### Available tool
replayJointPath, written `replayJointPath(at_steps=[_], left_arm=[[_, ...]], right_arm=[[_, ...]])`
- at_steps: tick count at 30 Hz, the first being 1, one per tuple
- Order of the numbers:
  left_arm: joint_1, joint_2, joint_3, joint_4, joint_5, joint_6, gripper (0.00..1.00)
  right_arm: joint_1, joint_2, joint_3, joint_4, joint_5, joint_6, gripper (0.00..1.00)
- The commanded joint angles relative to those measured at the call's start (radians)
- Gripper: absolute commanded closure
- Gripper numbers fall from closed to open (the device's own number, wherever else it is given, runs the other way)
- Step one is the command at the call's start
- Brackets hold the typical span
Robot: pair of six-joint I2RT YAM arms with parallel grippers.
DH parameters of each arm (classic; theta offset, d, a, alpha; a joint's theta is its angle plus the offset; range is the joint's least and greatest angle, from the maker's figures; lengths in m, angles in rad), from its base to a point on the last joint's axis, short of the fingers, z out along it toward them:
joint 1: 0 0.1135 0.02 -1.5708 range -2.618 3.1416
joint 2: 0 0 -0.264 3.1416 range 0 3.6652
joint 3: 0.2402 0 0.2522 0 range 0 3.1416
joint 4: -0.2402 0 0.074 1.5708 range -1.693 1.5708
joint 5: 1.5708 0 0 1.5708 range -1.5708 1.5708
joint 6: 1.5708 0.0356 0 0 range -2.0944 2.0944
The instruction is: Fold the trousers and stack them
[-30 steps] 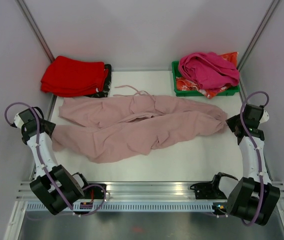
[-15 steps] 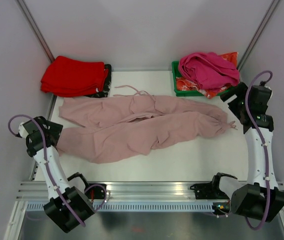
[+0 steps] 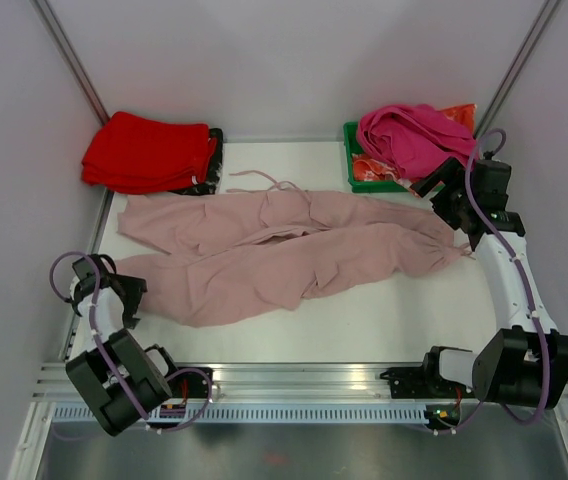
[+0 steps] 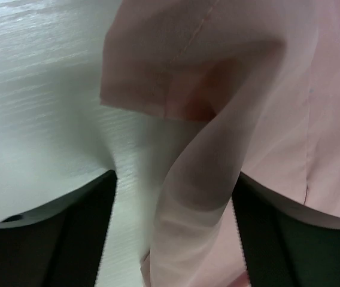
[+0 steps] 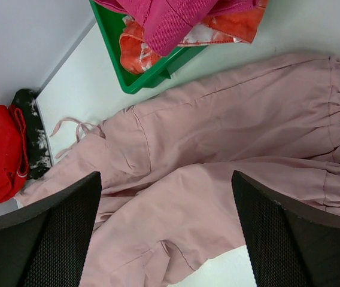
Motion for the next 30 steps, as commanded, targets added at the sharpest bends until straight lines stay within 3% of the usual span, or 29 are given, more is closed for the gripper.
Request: replayJointPath(at_steps=[1,2,4,5,6,9,13,15,17,18,19,23,25,30], left_arm=[[0.003,0.073,0.029,0.14,0.017,0.003,0.25],[0.003,0.093,0.031,0.163,0.017,0.014,0.39],[0.001,0.092,0.054,0.156,0.005,0.046,0.54],[0.003,0.069,0.068,0.125,-0.02,0.057,0.82],[0.003,0.055,0.086,0.096,-0.097,0.071,0.96],[0.003,-0.009,0.186,-0.028,-0.275,0.105,0.98],[0.003,-0.066,0.308,-0.091,-0.396,0.122,0.98],[0.003,-0.048,0.341,-0.102,-0.399,0.14,0.94],[0.004,-0.036,0.365,-0.096,-0.358,0.16,0.78],[0.003,-0.034,0.37,-0.089,-0.286,0.181,0.56],[0.003,-0.042,0.373,-0.063,-0.241,0.2,0.17],[0.001,-0.092,0.391,-0.022,-0.002,0.26,0.05],[-0.003,-0.097,0.427,-0.045,0.017,0.27,0.02],[-0.046,-0.074,0.45,0.0,0.184,0.327,0.0]], right_arm=[[0.004,-0.003,0.013,0.049,0.001,0.006,0.05],[0.004,0.001,0.011,0.049,0.005,0.01,0.05],[0.004,0.006,0.01,0.055,0.015,0.023,0.05],[0.003,0.006,0.008,0.058,0.021,0.025,0.05],[0.004,0.006,0.01,0.059,0.04,0.029,0.05],[0.003,0.014,0.017,0.07,0.079,0.037,0.05],[0.003,0.04,0.019,0.108,0.091,0.069,0.05],[0.004,0.05,0.02,0.121,0.076,0.083,0.05],[0.004,0.067,0.025,0.122,0.068,0.08,0.05],[0.004,0.069,0.027,0.119,0.076,0.077,0.05],[0.004,0.07,0.028,0.105,0.081,0.073,0.05],[0.003,0.061,0.002,0.069,0.093,0.059,0.03],[0.004,0.057,-0.019,0.029,0.091,0.045,0.03],[0.003,0.026,-0.165,-0.03,0.113,0.045,0.02]])
